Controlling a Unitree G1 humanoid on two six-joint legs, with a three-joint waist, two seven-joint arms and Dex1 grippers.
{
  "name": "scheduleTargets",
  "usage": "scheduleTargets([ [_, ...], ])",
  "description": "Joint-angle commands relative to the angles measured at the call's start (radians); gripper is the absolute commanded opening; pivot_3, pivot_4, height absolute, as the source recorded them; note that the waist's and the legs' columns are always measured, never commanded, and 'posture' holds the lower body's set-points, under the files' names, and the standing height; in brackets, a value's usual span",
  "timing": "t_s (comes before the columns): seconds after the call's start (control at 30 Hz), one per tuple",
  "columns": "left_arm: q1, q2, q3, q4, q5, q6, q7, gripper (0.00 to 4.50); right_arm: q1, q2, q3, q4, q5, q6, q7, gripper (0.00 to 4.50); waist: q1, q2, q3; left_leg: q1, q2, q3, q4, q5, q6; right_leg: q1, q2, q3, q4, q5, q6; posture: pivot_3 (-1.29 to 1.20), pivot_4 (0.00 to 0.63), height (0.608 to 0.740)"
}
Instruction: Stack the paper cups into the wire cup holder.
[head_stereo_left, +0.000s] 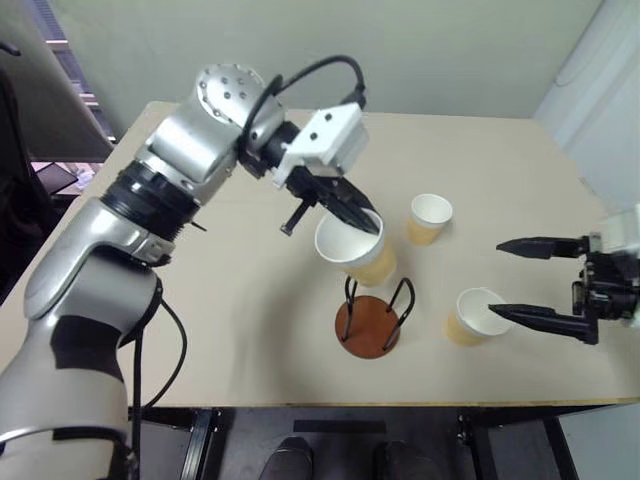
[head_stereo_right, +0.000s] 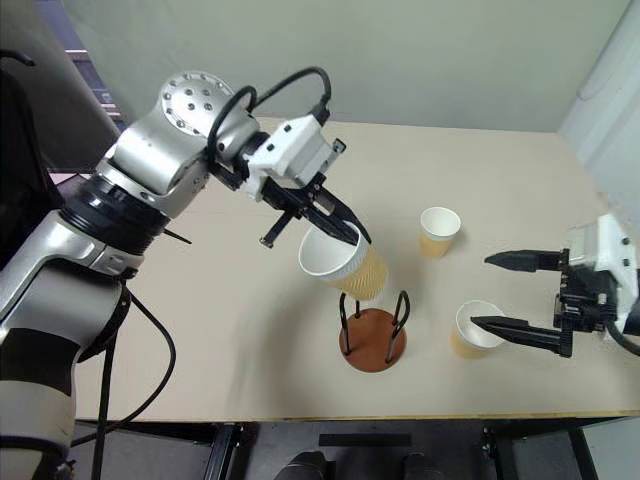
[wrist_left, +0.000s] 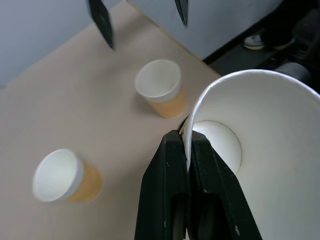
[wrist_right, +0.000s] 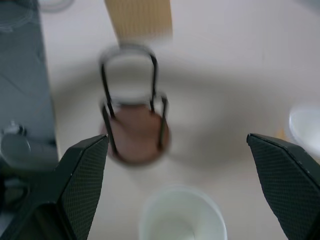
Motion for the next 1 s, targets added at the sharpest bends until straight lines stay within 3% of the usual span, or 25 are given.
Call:
scheduleTargets([
  [0.03, -0.042, -0.023, -0.012, 0.005, -0.034, -0.036, -0.036, 0.05, 0.009, -0.011, -0.086, -0.061, 0.060, 0.033, -0.030, 4.50, 0.001, 0.000, 0.000, 0.000, 0.000, 0.000, 0.001, 0.000, 0.001, 0.001, 0.000, 0.000, 0.000, 0.000, 0.000, 0.00, 0.150, 0.740],
  [0.23, -0.045, -0.048, -0.073, -0.020, -0.035, -0.046, -0.036, 0.05, -0.011, -0.010, -0.160, -0.134, 0.200, 0.081, -0.098, 4.50, 0.002, 0.000, 0.000, 0.000, -0.002, 0.001, 0.001, 0.000, 0.002, 0.002, -0.001, 0.000, 0.000, 0.000, 0.001, 0.00, 0.150, 0.740],
  [0.37, -0.043, -0.092, -0.085, 0.028, 0.036, -0.088, -0.036, 0.05, -0.001, -0.022, -0.219, -0.161, 0.279, 0.112, -0.132, 4.50, 0.005, 0.000, 0.000, -0.002, -0.002, 0.001, 0.001, 0.000, 0.002, 0.001, -0.001, 0.000, 0.000, 0.001, 0.002, 0.00, 0.150, 0.740],
  [0.93, -0.023, -0.177, -0.090, 0.093, 0.135, -0.188, -0.036, 0.05, 0.105, -0.001, -0.268, -0.225, 0.291, 0.101, -0.202, 4.50, 0.010, 0.000, 0.000, -0.004, -0.003, 0.001, 0.003, 0.000, 0.004, 0.001, -0.002, 0.001, 0.000, 0.003, 0.005, 0.00, 0.150, 0.740],
  [1.0, -0.019, -0.178, -0.088, 0.094, 0.137, -0.191, -0.036, 0.47, 0.112, 0.001, -0.268, -0.226, 0.286, 0.097, -0.202, 4.50, 0.010, 0.000, 0.000, -0.004, -0.003, 0.002, 0.003, 0.000, 0.004, 0.001, -0.002, 0.001, 0.000, 0.003, 0.005, 0.00, 0.150, 0.740],
])
